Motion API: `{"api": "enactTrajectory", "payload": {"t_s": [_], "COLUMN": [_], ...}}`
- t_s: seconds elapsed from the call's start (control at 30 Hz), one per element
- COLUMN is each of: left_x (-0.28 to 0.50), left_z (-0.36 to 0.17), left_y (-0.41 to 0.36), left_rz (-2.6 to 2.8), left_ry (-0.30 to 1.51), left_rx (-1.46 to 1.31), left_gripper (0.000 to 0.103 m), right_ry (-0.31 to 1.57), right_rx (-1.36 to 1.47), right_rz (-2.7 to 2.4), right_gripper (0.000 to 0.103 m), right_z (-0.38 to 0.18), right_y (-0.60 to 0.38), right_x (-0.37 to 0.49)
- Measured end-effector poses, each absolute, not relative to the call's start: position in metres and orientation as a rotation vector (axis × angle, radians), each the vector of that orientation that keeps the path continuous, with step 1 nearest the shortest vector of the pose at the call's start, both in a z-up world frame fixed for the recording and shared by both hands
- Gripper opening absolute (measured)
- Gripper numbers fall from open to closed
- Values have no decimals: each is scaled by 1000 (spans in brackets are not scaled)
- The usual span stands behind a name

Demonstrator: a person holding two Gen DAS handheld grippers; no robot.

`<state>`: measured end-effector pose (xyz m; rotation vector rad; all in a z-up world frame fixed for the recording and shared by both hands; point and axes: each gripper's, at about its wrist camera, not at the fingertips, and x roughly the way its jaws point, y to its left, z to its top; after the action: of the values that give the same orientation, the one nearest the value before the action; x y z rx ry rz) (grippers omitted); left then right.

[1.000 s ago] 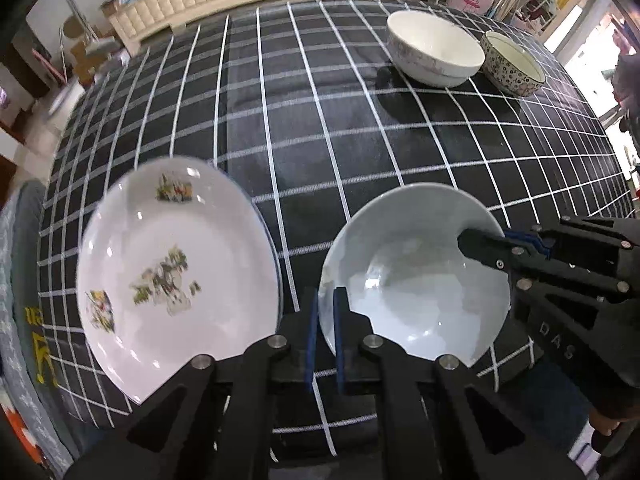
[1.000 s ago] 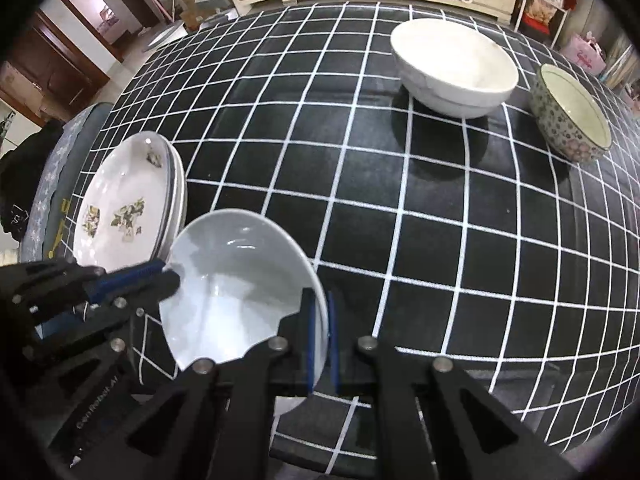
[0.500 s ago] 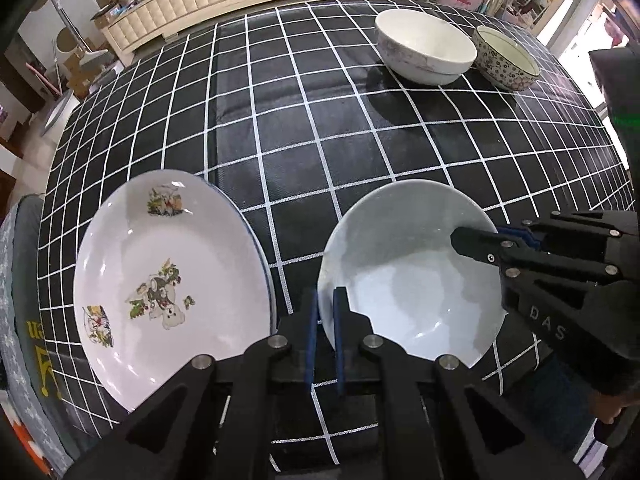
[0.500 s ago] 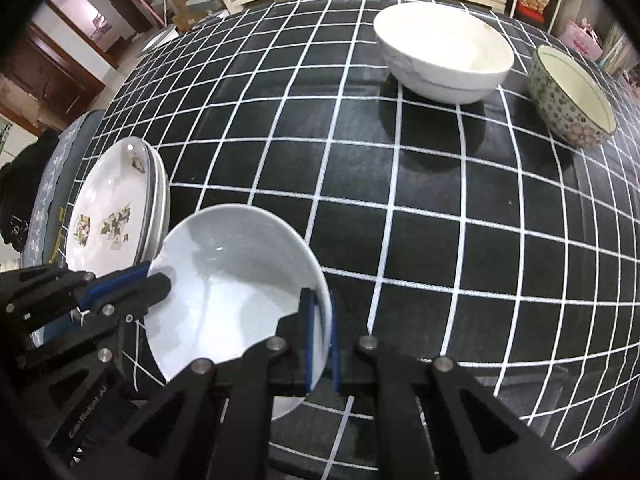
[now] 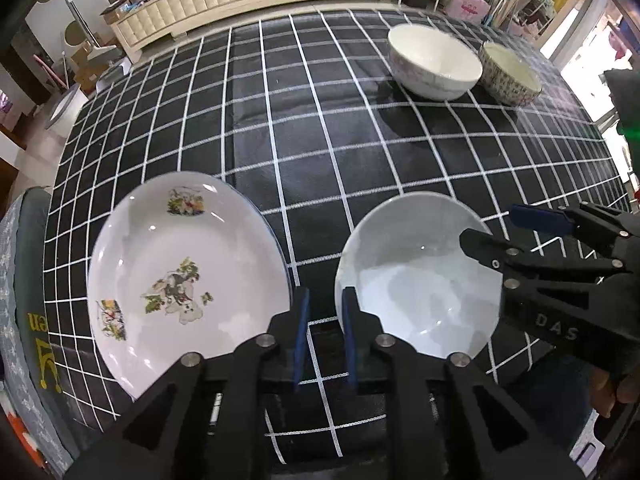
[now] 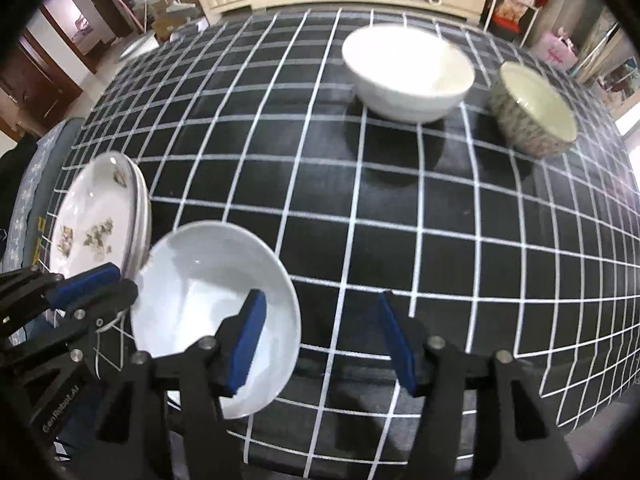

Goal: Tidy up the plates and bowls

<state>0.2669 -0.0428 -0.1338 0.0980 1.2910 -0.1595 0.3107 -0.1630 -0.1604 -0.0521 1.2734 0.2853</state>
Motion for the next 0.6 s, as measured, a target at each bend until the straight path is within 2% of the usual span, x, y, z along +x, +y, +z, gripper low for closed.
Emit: {"api": "enactTrajectory", "payload": {"t_s": [0.2,0.4,0.6], "left_x": [271,292,329], "left_z": [-109,-86,-64], "left_y": [-45,-50,-61], "left_rz": [-171,-206,-202], "left_ry": [1238,1233,1222], "left_rx": [104,56,49], "left_gripper": [36,47,49], "right_ry": [1242,1234,1223], "right_rx": [-44,-31,-30], "right_rz": [282,232,199], "right_gripper": [66,66,67], "right_z": [-136,-121,-99], "right_y": [-169,-183,-202], "right_x": [314,333,365]}}
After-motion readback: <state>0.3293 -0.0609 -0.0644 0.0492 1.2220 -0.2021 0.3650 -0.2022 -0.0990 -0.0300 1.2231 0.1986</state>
